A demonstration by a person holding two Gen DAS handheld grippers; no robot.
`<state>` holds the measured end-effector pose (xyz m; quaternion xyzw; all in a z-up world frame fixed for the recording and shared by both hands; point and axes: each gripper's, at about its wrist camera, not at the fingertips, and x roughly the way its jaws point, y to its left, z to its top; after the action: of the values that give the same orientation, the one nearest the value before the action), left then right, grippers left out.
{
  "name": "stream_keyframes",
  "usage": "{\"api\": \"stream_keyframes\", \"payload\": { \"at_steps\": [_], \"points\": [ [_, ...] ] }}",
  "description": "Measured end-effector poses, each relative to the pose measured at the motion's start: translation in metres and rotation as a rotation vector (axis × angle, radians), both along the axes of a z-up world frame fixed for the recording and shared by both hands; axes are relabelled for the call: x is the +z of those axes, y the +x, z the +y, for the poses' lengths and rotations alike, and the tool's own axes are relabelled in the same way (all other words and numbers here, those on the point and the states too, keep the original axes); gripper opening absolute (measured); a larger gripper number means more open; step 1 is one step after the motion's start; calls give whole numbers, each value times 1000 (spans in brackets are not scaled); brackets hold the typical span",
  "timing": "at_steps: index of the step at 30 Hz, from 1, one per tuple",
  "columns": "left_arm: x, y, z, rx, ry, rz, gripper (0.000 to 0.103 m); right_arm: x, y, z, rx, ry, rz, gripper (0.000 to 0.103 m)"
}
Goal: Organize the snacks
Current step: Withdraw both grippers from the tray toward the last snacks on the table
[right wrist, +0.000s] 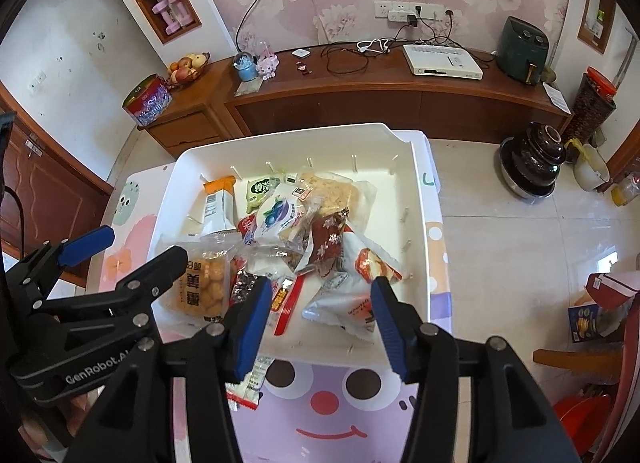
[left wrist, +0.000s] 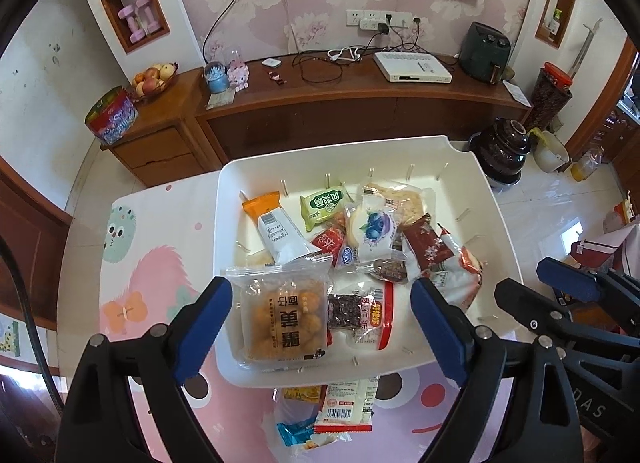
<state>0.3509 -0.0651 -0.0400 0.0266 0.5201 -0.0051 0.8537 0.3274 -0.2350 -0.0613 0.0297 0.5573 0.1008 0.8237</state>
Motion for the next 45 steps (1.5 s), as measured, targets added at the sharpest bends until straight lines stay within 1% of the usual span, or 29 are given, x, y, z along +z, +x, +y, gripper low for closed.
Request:
{"api": "stream_keyframes", "payload": {
  "at_steps": [8,17,22,26,28,31,34,39,41,44,45],
  "points": [
    [29,-30,0,-24,-13,-67,90,25,-29,-2,-21,21,-52,52],
    [60,-80,9,-57,-34,-145,90,55,-73,2,-24,36,-107,52],
    [65,-105,13,-83,-27,-166,90,63,-96,5,-17,42,-125,52],
    [64,-125,16,-117,-4,-186,90,62,-111,8,-9,52,-121,52],
    [60,-135,18,-135,2,-188,92,59,-116,9,-5,50,-116,52],
    [49,-147,21,-162,12,-184,93,48,-123,12,-3,48,-95,52],
    [25,-158,25,-196,33,-151,93,30,-126,17,-7,43,-57,52],
    [-29,-165,31,-240,41,-67,93,-2,-126,21,-24,53,-2,52],
    [-50,-166,33,-251,51,-40,93,-22,-125,22,-36,65,26,52],
    [-92,-166,37,-283,52,26,93,-49,-125,23,-56,90,71,52],
    [-102,-165,38,-290,53,39,93,-60,-125,24,-66,96,92,52]
  ]
}}
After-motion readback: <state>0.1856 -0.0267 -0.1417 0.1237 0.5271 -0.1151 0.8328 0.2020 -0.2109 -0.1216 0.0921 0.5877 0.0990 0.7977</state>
